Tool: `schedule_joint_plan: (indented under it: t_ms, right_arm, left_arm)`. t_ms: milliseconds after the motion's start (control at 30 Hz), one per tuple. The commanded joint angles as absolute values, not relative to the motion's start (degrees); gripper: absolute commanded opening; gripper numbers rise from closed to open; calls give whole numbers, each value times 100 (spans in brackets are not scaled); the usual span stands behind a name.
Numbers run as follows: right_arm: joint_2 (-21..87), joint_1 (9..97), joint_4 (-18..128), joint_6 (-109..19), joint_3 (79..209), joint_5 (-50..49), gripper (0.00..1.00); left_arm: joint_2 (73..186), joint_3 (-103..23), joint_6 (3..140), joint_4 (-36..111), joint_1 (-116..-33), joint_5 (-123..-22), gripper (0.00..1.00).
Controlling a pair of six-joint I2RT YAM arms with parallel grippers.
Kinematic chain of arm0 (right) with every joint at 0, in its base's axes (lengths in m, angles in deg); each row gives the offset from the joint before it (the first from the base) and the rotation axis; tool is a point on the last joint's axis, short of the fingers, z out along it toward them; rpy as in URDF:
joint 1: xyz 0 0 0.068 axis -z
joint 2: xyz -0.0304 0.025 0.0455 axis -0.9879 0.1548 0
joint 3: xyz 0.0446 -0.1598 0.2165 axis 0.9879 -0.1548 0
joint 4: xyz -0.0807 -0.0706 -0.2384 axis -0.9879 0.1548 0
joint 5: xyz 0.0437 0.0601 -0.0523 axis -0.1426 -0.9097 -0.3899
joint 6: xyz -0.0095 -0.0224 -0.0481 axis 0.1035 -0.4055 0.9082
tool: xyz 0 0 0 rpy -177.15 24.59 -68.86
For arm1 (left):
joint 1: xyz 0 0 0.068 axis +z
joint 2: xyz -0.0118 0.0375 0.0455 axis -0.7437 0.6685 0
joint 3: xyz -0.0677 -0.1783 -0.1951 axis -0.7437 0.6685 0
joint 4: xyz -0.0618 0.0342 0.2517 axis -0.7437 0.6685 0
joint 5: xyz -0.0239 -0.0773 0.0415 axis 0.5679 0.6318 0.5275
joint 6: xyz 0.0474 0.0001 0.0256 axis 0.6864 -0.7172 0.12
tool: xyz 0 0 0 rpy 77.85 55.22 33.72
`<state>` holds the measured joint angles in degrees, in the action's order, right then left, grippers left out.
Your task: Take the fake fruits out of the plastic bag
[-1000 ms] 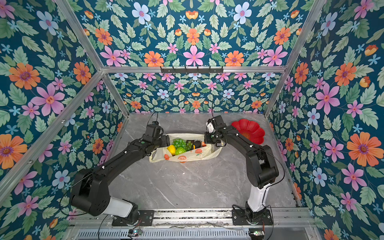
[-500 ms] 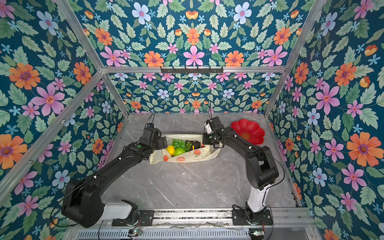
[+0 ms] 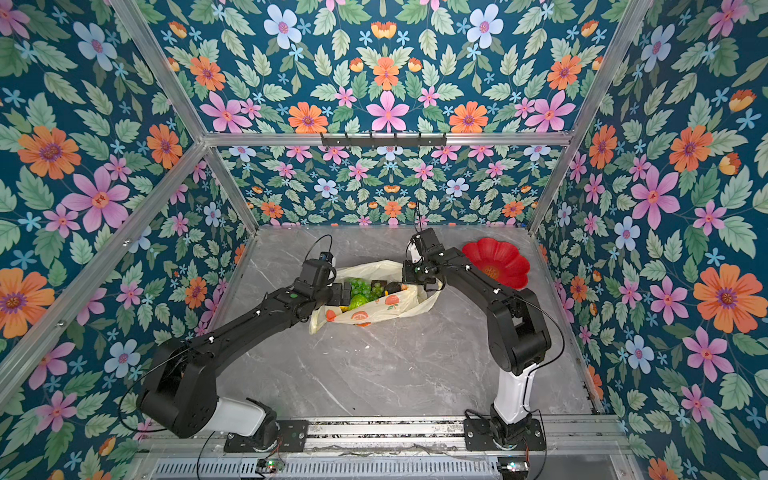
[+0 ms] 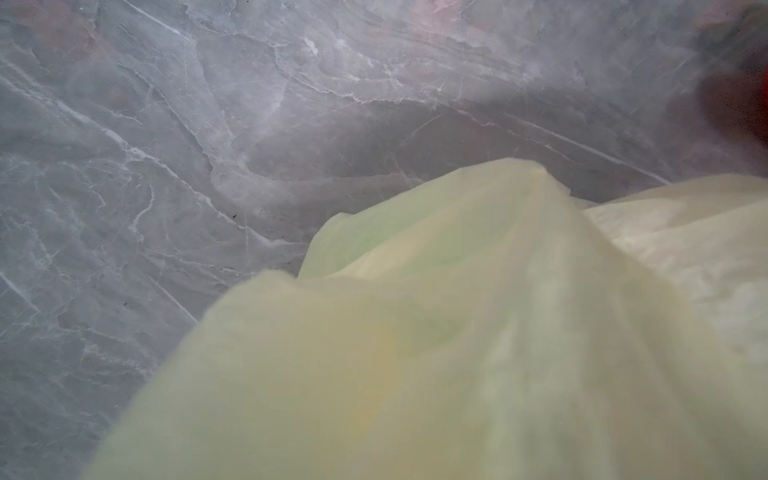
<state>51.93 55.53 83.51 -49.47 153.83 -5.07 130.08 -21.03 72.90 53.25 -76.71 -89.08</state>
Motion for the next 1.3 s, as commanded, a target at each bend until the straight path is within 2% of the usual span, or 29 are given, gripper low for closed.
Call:
schedule_joint_plan:
  t_ms: [0,267,433,667,800,1000,1133,1267]
  right_arm:
    - [5319,5543,8536,-5076,15585,-538,0]
    - [5415,5547,8625,-5022,15550,-289,0]
    - [5390,5543,8598,-5041,15545,-303,0]
    - [5361,5543,8633,-5033,15576,-298,0]
    - [5343,5543,8609,-5033,15553,-298,0]
    - [5266,5519,8572,-5054,15466,-333,0]
    - [5182,5479,8570,-5035,15387,-333,0]
    - [5103,5447,8494,-5000,15255,-372,0]
  left_arm:
    - [12888,-1983,7326,5180,-7727,-9215,100]
    - [11588,-1642,6817,5206,-8031,-10563,100]
    - [11232,-1846,6779,5673,-8278,-10681,98]
    - [10943,-2444,6481,6525,-9475,-11102,90]
    - [11413,-2598,6248,6778,-9645,-11213,88]
    - [12533,-2703,6186,6691,-9585,-11662,96]
    - [13149,-2840,6206,6594,-9206,-11880,97]
    - [13639,-2928,6403,6165,-8671,-11623,97]
